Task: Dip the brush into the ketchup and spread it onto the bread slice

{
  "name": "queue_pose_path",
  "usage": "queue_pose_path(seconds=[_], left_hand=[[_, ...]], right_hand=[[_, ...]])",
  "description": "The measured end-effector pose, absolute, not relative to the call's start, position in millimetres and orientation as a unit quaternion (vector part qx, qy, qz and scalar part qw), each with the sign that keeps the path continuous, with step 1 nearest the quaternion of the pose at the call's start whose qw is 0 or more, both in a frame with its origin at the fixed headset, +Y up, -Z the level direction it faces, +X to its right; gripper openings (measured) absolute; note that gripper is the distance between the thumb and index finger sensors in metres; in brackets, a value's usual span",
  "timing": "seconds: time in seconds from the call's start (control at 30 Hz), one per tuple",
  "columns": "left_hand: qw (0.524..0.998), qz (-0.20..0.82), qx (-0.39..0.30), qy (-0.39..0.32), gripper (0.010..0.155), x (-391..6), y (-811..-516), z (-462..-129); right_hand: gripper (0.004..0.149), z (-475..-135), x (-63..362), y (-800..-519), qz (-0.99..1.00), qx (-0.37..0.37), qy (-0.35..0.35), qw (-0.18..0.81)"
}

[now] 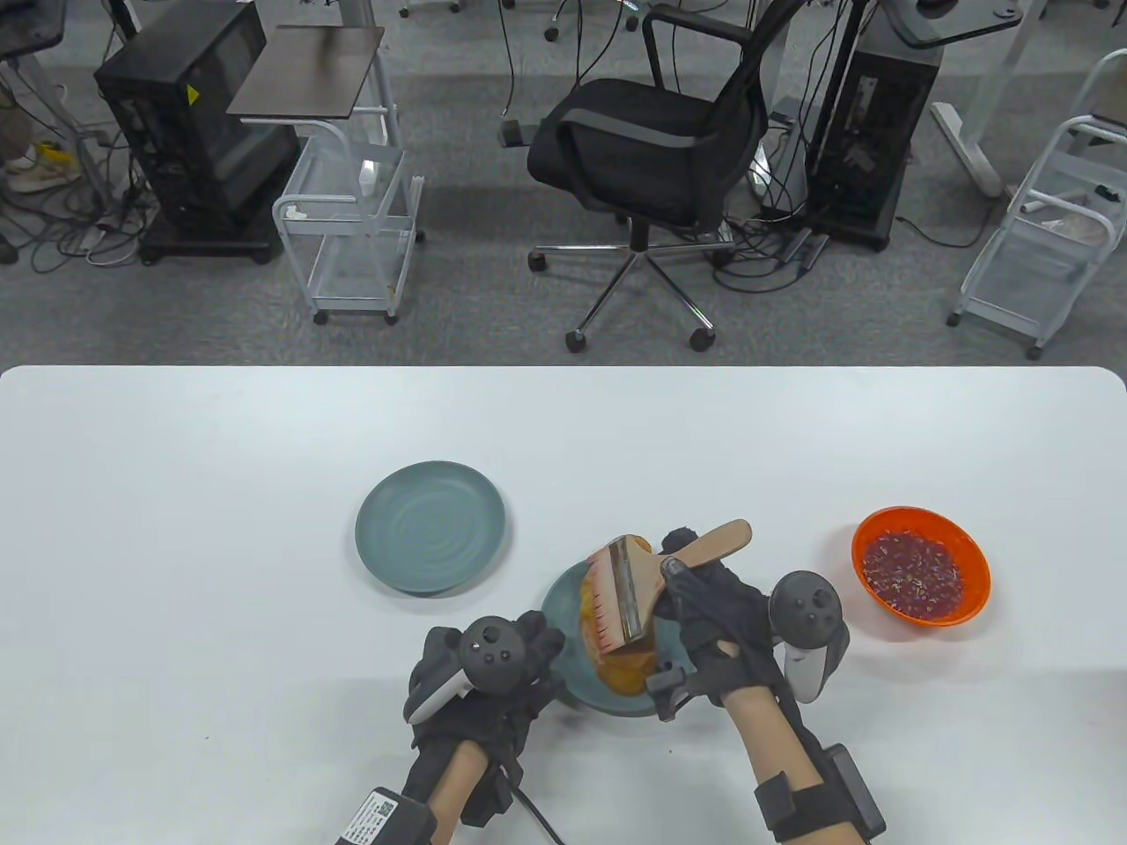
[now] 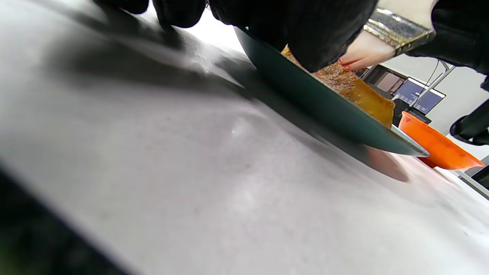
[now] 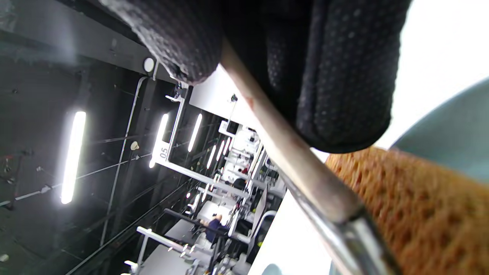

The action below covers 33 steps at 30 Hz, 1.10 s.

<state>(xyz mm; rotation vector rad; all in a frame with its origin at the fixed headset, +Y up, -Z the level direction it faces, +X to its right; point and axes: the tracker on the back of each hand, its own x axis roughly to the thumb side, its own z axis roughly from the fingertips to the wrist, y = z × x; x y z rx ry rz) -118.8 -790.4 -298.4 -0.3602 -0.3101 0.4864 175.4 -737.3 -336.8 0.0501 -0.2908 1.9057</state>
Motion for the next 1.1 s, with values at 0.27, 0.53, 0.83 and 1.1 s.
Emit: queue_pose_path(seconds=[0.27,0.53,0.83,1.1], left_hand=[[0.942,0.240,-0.178,-0.151,0.055,-118.7,-790.6,-298.1],[0.942,0.238,-0.181,-0.152,0.056,-119.1,-790.7,-297.7],[0.943,0.235,-0.181,-0.151,0.056,-118.2,-790.6,-297.3],[0.942,0.239,-0.185,-0.149,0.056,-118.6,-790.7,-297.6]], right_hand=[[0.052,-334.2,191.2,-728.1,0.803,0.013,-0.187,0.565],[0.053,-336.8,176.4,-741.3,0.803,0.017,-0.128,0.582],[0.053,-336.0,195.9,-739.1,0.787,-0.017,-0.158,0.596],[0.053,-339.1,186.8,-750.3,0.761,-0.015,-0.100,0.641]])
